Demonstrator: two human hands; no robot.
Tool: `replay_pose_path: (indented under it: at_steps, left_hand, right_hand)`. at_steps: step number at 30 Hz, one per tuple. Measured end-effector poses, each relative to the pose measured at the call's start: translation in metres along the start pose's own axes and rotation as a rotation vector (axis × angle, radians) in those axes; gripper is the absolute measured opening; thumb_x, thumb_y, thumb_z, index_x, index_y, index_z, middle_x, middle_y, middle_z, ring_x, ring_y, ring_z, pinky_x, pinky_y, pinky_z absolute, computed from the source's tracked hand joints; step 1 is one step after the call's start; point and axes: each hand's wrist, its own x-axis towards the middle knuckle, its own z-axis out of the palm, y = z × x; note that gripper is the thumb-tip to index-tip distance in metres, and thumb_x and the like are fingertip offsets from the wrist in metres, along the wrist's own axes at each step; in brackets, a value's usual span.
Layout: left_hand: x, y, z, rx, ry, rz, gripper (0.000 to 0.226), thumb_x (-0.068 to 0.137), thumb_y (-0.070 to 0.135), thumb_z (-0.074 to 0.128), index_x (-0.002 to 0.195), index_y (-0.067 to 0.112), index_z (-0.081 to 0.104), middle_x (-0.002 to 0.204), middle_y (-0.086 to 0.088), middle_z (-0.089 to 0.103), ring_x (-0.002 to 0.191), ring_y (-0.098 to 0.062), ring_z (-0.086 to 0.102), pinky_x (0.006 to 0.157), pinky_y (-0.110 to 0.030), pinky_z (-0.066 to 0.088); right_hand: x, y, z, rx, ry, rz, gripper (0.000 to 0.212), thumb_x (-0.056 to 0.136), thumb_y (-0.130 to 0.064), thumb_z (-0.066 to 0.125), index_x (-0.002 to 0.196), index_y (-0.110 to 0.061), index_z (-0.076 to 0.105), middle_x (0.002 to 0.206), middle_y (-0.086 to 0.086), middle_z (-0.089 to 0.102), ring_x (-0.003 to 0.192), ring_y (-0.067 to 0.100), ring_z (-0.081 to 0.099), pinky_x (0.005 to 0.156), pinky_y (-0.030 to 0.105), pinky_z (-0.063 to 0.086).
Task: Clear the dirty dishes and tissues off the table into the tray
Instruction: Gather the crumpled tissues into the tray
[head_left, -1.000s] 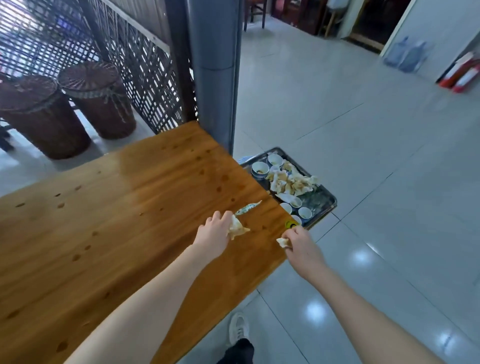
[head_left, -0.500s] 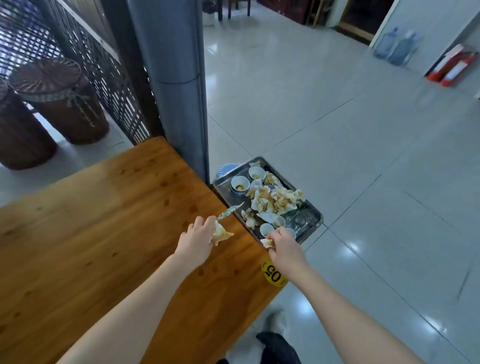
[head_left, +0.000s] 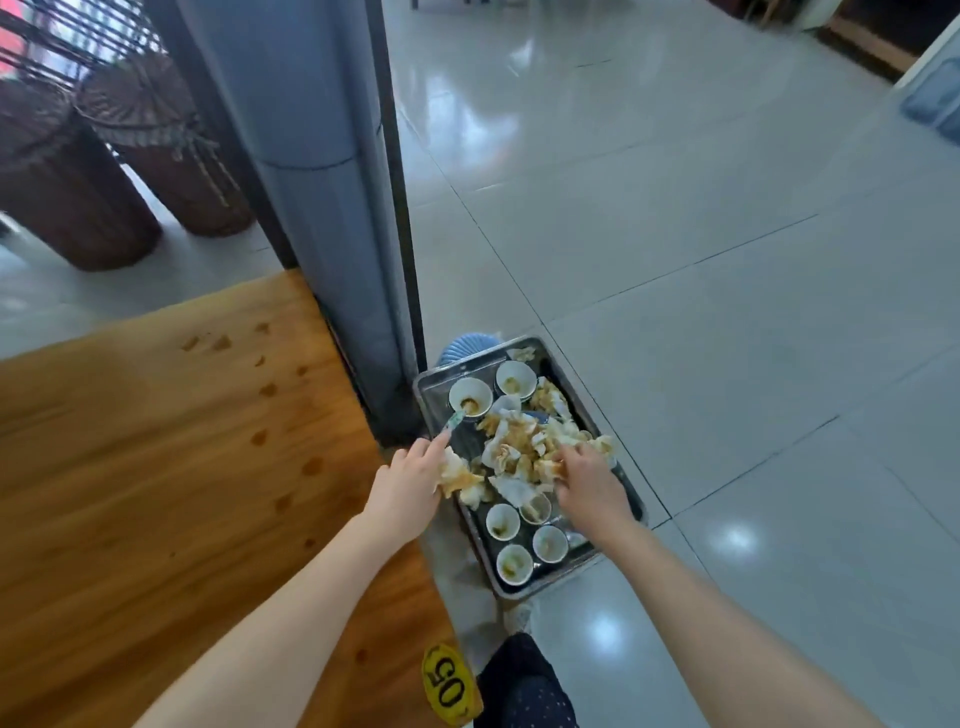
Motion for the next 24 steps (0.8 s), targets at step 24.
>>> replay_pose_path:
  at_steps: [24]
  left_hand:
    - [0.137, 0.090, 0.030, -0.001, -0.124, -0.071, 0.082, 0.090, 0.010, 0.056, 0.153, 0.032, 0.007, 0.144, 0.001, 0.040, 0.116, -0.026, 0.047, 0.089, -0.040, 0.044]
  right_hand:
    - [0.123, 0.086, 0.002, 0.013, -0.261, -0.123, 0.032, 0.089, -0.008, 0.054, 0.120, -0.014, 0.054, 0.122, 0.005, 0.052, 0.108, 0.024, 0.053, 0.086, 0.032, 0.047]
